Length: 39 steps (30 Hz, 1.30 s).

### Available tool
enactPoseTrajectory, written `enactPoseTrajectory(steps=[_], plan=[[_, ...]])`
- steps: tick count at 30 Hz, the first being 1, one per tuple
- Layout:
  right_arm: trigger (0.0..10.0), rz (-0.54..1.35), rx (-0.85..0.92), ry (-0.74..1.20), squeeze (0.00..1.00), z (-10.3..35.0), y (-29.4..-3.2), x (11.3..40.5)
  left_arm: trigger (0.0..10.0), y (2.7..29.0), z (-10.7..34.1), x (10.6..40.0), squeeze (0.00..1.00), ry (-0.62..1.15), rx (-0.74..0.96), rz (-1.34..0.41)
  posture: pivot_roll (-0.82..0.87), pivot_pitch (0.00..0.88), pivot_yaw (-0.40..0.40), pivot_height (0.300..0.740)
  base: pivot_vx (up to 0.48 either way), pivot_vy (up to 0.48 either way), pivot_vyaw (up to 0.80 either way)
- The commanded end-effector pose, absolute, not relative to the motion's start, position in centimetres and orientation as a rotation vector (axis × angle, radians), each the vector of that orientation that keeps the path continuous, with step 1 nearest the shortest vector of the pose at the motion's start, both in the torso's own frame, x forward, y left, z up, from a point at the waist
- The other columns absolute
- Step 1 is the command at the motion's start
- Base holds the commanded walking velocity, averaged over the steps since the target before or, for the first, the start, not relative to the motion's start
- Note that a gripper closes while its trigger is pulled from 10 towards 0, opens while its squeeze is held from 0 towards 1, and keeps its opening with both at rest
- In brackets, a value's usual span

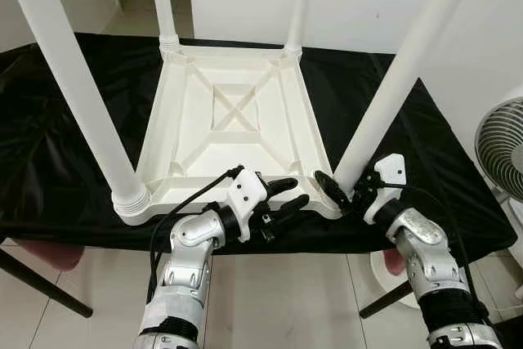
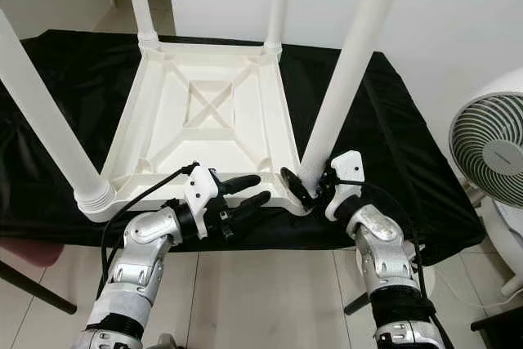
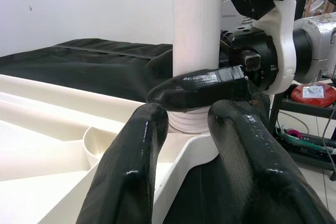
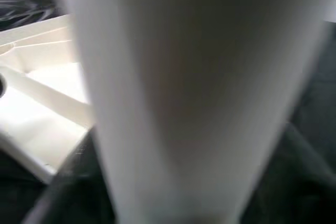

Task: Building children table

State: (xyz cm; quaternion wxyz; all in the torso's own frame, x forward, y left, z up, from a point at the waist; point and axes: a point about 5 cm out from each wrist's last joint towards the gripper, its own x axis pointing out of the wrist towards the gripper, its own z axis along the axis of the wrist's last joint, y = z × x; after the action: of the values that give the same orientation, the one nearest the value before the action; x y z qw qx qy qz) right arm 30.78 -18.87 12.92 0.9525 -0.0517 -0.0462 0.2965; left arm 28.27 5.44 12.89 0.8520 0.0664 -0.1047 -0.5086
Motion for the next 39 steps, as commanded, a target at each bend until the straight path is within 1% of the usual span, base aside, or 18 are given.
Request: enactPoseTrajectory(steps=[1, 8, 16, 18, 21, 23, 24, 25, 26, 28, 32, 34, 35, 37, 38, 39], plan=[[0.0, 0.609, -0.113, -0.068, 0.0, 12.5, -19.3, 30.7, 10.0, 5.2, 11.0, 27.4, 0.0, -0.16, 0.071, -0.858, 0.07, 0.032, -0.026, 0.74, 0.0, 0.0, 0.0], [0.0, 0.62, -0.102, -0.055, 0.0, 12.0, -19.4, 30.5, 10.0, 5.3, 10.9, 27.5, 0.0, -0.156, 0.076, -0.865, 0.07, 0.029, -0.019, 0.74, 0.0, 0.0, 0.0], [0.0, 0.551, -0.049, -0.087, 0.0, 11.7, -19.6, 30.3, 10.0, 5.0, 10.9, 27.4, 0.0, -0.155, 0.077, -0.876, 0.05, 0.023, -0.012, 0.74, 0.0, 0.0, 0.0], [0.0, 0.48, 0.0, -0.124, 0.0, 11.8, -19.3, 29.9, 10.0, 5.0, 10.8, 27.4, 0.0, -0.152, 0.084, -0.886, 0.04, 0.029, -0.013, 0.74, 0.0, 0.0, 0.0], [0.0, 0.442, 0.021, -0.143, 0.0, 11.8, -18.9, 29.6, 10.0, 5.0, 10.8, 27.3, 0.0, -0.15, 0.086, -0.888, 0.04, 0.03, -0.013, 0.74, 0.0, 0.0, 0.0], [0.0, 0.404, 0.039, -0.14, 0.0, 11.5, -18.5, 29.3, 10.0, 5.1, 10.8, 27.4, 0.0, -0.148, 0.086, -0.885, 0.04, 0.033, -0.013, 0.74, 0.0, 0.0, 0.0], [0.0, 0.327, 0.044, -0.123, 0.0, 11.0, -18.1, 29.0, 10.0, 5.2, 10.7, 27.3, 0.0, -0.146, 0.085, -0.882, 0.04, 0.035, -0.014, 0.74, 0.0, 0.0, 0.0], [0.0, 0.293, 0.036, -0.114, 0.0, 10.8, -18.0, 28.9, 10.0, 5.2, 10.7, 27.3, 0.0, -0.145, 0.085, -0.882, 0.04, 0.035, -0.014, 0.74, 0.0, 0.0, 0.0], [0.0, 0.293, 0.036, -0.114, 0.0, 10.8, -18.0, 28.9, 10.0, 5.2, 10.7, 27.3, 0.0, -0.145, 0.085, -0.882, 0.04, 0.035, -0.014, 0.74, 0.0, 0.0, 0.0], [0.0, 0.22, 0.039, -0.092, 0.0, 10.5, -17.6, 28.7, 10.0, 5.1, 10.7, 27.2, 0.0, -0.143, 0.082, -0.882, 0.04, 0.034, -0.016, 0.74, 0.0, 0.0, 0.0], [0.0, 0.159, 0.06, -0.087, 0.0, 10.5, -17.3, 28.6, 10.0, 5.1, 10.7, 27.2, 0.0, -0.143, 0.082, -0.881, 0.04, 0.034, -0.018, 0.74, 0.0, 0.0, 0.0], [0.0, 0.045, 0.075, -0.071, 0.0, 10.4, -17.1, 28.4, 10.0, 5.1, 10.7, 27.3, 0.0, -0.142, 0.082, -0.878, 0.04, 0.033, -0.02, 0.74, 0.0, 0.0, 0.0], [0.0, 0.045, 0.075, -0.071, 0.0, 10.4, -17.1, 28.4, 10.0, 5.1, 10.7, 27.3, 0.0, -0.142, 0.082, -0.878, 0.04, 0.033, -0.02, 0.74, 0.0, 0.0, 0.0], [0.0, -0.095, 0.083, -0.046, 0.0, 10.2, -17.0, 28.2, 10.0, 5.1, 10.7, 27.2, 0.0, -0.143, 0.08, -0.875, 0.04, 0.033, -0.024, 0.74, 0.0, 0.0, 0.0], [0.0, -0.095, 0.083, -0.046, 0.0, 10.2, -17.0, 28.2, 10.0, 5.1, 10.7, 27.2, 0.0, -0.143, 0.08, -0.875, 0.04, 0.033, -0.024, 0.74, 0.0, 0.0, 0.0], [0.0, -0.136, 0.078, -0.032, 0.0, 10.0, -17.0, 28.1, 10.0, 5.1, 10.7, 27.2, 0.0, -0.143, 0.08, -0.875, 0.04, 0.033, -0.024, 0.74, 0.0, 0.0, 0.0]])
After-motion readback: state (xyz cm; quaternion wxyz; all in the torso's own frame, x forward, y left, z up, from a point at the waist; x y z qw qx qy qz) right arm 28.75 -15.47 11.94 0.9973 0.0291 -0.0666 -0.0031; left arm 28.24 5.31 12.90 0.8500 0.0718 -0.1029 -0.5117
